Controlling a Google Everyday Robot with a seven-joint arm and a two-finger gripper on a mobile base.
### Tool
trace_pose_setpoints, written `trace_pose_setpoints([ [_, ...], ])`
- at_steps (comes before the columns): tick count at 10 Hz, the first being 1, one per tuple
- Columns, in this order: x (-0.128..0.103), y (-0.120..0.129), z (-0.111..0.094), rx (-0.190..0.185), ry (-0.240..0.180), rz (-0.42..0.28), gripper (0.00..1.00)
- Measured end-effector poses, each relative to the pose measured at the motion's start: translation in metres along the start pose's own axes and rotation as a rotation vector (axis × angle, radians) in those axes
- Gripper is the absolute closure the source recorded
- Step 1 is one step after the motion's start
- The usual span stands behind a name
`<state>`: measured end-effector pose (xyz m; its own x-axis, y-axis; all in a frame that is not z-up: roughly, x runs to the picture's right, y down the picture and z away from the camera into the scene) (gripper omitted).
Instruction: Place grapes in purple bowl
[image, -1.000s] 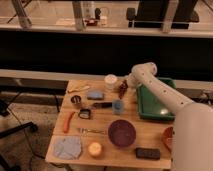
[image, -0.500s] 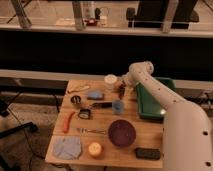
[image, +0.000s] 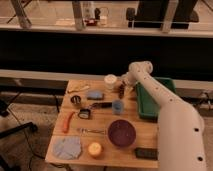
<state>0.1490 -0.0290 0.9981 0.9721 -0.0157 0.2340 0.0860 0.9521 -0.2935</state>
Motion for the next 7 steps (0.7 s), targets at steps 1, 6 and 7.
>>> trace_pose_setpoints([
  [1,0.004,0.0,0.006,0.001,0.0,0.007,0.2],
  [6,0.014,0.012,0.028,-0.017,-0.016,0.036,0.52],
  [7,0.014,0.012,0.026,-0.018,-0.014,0.032,0.63],
])
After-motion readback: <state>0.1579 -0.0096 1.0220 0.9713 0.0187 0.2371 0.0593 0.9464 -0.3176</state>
